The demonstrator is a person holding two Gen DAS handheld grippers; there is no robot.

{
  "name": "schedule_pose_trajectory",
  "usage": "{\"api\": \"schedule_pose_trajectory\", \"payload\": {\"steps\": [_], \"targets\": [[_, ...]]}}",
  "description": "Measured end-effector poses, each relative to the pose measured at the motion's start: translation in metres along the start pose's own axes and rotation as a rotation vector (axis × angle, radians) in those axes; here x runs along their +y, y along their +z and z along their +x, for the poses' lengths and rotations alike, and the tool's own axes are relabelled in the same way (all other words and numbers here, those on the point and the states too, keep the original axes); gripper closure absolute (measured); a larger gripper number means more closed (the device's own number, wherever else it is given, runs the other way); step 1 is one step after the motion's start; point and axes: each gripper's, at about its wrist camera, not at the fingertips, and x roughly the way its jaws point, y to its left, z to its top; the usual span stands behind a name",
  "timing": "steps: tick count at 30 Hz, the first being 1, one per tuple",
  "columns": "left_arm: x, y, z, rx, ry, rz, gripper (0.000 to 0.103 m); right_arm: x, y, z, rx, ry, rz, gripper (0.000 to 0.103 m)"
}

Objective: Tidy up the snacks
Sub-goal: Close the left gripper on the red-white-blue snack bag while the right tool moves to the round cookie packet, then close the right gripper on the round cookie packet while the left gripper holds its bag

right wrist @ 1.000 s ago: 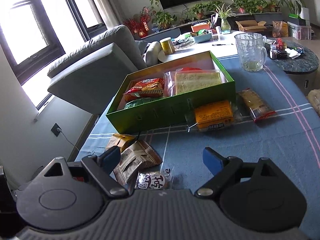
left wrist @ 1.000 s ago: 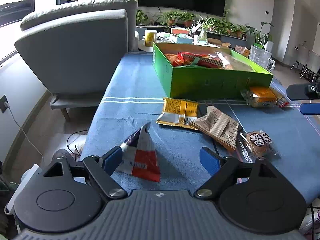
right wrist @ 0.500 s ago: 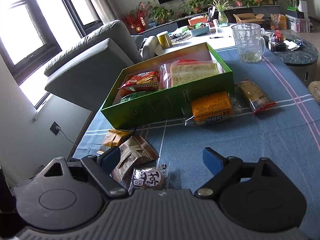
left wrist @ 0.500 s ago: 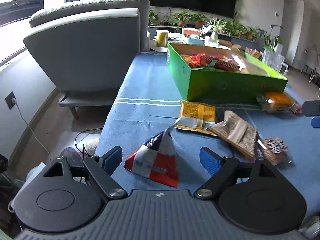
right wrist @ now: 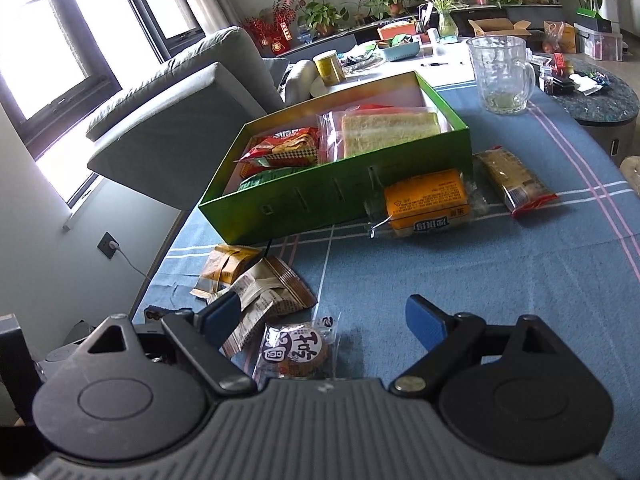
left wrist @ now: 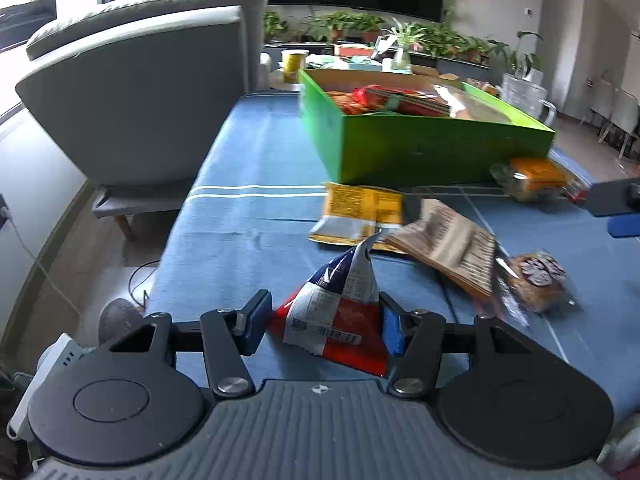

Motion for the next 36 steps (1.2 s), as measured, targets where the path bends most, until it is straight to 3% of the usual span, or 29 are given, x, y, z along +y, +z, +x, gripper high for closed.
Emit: {"api": "schedule_pose_trajectory", "payload": {"steps": [5, 19, 28, 36], "targets": [[-0.014, -0.001, -0.006, -0.001, -0.058, 0.011, 0.050, 0.000, -0.001, 0.000, 0.005, 0.000, -0.010, 0.008], [-0.027, 0.001, -0.020, -0.023, -0.095, 0.009, 0.050, -0.008, -0.003, 0.000, 0.015, -0.006, 0.013, 0.008], [-0.018, 0.003, -0.026, -0.042, -0.070, -0.025, 0.050, -0.010, -0.006, 0.004, 0.032, -0.003, 0.012, 0.006], [-0.002, 0.004, -0.031, -0.061, -0.042, -0.065, 0.050, 0.007, -0.023, 0.022, 0.105, 0.023, -0.053, 0.005]]}}
